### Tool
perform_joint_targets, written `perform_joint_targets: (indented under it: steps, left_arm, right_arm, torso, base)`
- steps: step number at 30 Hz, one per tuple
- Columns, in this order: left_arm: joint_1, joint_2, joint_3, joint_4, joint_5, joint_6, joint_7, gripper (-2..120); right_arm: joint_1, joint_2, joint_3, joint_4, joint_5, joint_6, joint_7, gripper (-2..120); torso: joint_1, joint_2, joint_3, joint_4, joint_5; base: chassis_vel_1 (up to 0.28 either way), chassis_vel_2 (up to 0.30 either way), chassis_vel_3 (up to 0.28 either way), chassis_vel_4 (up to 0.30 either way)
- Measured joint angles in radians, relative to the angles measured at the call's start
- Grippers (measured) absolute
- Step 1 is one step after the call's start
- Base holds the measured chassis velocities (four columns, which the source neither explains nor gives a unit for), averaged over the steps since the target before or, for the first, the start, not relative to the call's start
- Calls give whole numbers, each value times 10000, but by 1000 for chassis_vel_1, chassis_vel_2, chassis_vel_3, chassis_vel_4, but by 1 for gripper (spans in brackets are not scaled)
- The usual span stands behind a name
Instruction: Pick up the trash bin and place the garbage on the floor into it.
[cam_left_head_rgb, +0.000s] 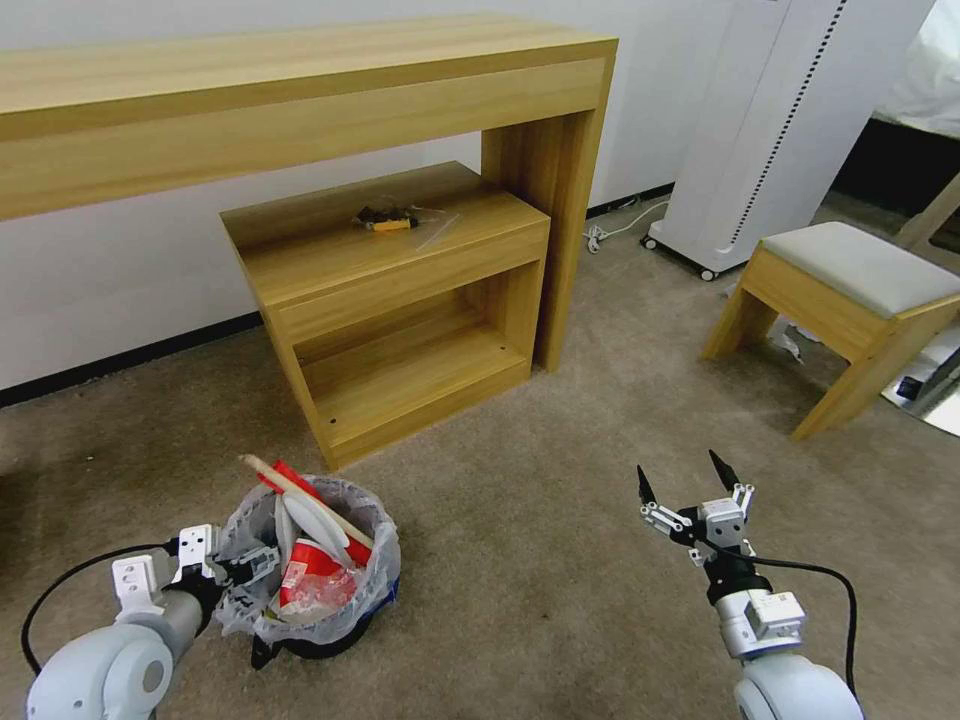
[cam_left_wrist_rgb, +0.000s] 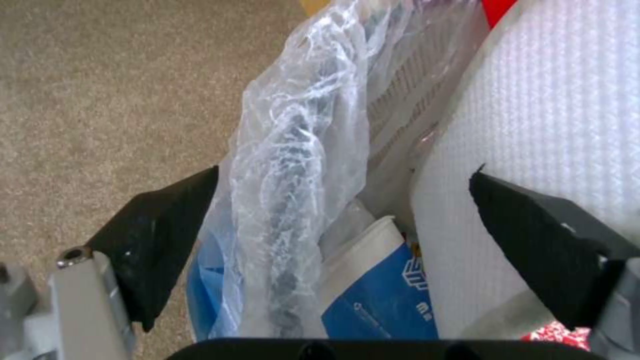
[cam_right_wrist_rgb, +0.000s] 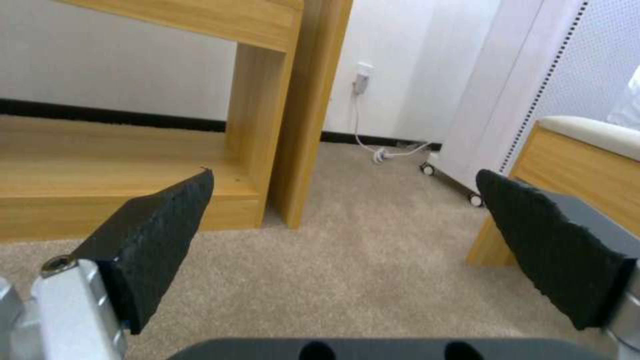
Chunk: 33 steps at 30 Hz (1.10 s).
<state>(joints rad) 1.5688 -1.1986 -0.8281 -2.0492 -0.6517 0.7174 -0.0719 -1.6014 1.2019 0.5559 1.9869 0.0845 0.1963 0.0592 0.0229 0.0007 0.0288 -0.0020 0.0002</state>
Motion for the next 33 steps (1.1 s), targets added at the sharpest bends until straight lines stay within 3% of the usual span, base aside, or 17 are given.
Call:
perform_joint_targets:
  steps: [13, 24, 28, 30, 31, 33]
  left_arm:
    - [-332, 141, -102, 436, 123, -156, -147, 100]
    - [-372, 261, -509, 542, 137, -193, 194, 100]
    - [-299, 314, -857, 564, 174, -194, 807, 100]
    - [-227, 368, -1056, 602, 373, -193, 1306, 100]
    - [-164, 415, -1293, 675, 652, -190, 1923, 100]
    - [-130, 455, -1469, 744, 824, -234, 2225, 100]
  right_arm:
    - [85, -119, -83, 76, 257, -155, -1, 100]
    - [83, -85, -124, 96, 301, -160, -18, 100]
    - [110, -72, -152, 107, 310, -181, -22, 100]
    - [148, -69, -183, 111, 319, -209, -21, 100]
    - [189, -73, -214, 125, 333, -236, -20, 100]
    - [218, -79, -228, 136, 343, -252, -19, 100]
  torso:
    - [0, -2, 0, 0, 0]
    - [1, -2, 0, 0, -1]
    - [1, -2, 0, 0, -1]
    - [1, -1, 0, 0, 1]
    - [1, -2, 0, 0, -1]
    - [1, -2, 0, 0, -1]
  base:
    - [0, 0, 0, 0]
    - [0, 0, 0, 0]
    - [0, 0, 0, 0]
    - [0, 0, 0, 0]
    - [0, 0, 0, 0]
    - [0, 0, 0, 0]
